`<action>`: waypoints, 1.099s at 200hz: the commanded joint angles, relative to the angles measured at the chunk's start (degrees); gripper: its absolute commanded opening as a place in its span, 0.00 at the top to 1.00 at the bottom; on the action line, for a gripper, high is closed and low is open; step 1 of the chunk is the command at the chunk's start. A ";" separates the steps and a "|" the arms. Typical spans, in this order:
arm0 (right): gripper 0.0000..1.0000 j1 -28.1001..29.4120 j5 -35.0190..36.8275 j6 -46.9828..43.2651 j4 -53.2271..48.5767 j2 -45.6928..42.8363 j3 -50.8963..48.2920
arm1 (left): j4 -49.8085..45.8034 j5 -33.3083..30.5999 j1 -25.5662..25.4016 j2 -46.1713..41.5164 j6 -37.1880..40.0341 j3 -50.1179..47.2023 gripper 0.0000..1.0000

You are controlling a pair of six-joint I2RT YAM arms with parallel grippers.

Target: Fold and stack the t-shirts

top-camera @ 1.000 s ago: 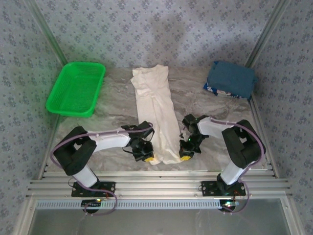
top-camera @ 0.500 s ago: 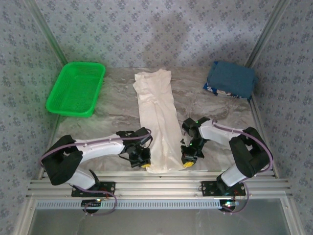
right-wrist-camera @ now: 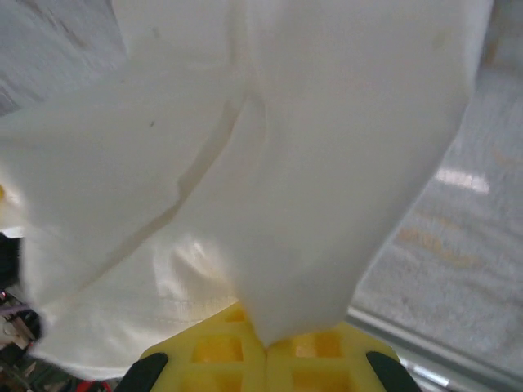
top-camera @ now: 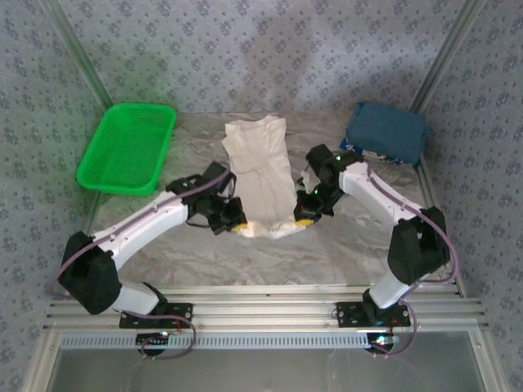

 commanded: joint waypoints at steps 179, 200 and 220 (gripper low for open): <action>1.00 -7.35 4.73 -3.34 -0.11 37.55 42.35 | -3.10 5.04 18.88 26.92 22.45 26.03 0.96; 1.00 -7.61 4.59 -1.68 1.23 39.64 43.76 | -2.48 5.51 19.30 29.33 23.02 27.21 0.96; 1.00 -7.87 4.36 -0.96 1.55 41.85 45.19 | -2.08 6.18 19.48 32.48 23.82 29.18 0.96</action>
